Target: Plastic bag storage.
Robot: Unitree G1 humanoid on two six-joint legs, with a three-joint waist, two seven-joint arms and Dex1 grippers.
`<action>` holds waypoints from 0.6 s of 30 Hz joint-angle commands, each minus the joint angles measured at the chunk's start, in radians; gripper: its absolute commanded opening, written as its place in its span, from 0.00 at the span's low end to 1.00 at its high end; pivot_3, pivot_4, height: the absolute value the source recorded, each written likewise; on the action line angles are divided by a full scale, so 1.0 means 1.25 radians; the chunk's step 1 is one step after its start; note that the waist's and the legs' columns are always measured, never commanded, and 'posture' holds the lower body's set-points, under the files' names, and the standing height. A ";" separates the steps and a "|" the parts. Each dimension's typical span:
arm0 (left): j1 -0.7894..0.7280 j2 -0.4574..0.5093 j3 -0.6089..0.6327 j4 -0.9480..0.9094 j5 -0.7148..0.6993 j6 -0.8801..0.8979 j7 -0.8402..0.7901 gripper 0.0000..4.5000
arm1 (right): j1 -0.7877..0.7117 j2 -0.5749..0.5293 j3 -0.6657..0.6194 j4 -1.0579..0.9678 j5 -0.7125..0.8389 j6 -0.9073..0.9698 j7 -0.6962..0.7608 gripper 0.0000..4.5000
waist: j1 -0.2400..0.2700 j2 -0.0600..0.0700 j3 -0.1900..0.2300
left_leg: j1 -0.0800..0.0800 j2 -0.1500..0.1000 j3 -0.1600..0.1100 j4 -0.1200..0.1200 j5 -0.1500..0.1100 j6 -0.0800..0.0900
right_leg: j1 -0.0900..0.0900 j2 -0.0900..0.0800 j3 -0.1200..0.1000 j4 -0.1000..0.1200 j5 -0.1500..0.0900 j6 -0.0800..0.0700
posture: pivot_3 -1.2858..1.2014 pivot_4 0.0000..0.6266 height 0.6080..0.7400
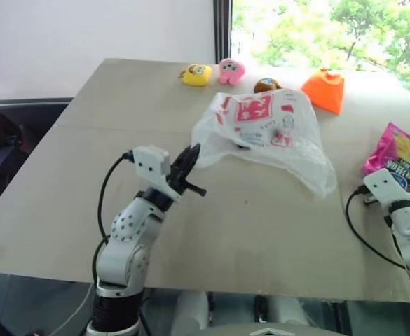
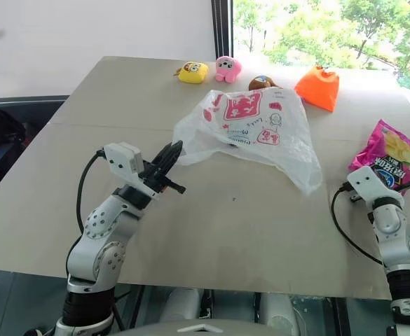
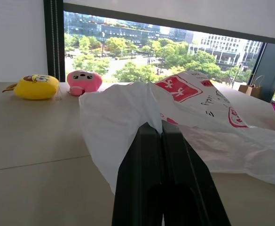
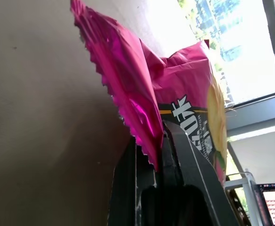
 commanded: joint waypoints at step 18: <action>-0.101 0.029 0.030 0.093 -0.015 -0.022 -0.040 0.00 | -0.143 0.014 -0.115 -0.731 1.182 0.476 0.236 0.01 | 0.004 0.002 0.002 | -0.003 0.000 -0.007 -0.002 -0.001 0.001 | -0.001 -0.001 -0.004 -0.001 0.000 0.000 | 0.52 0.24 1.00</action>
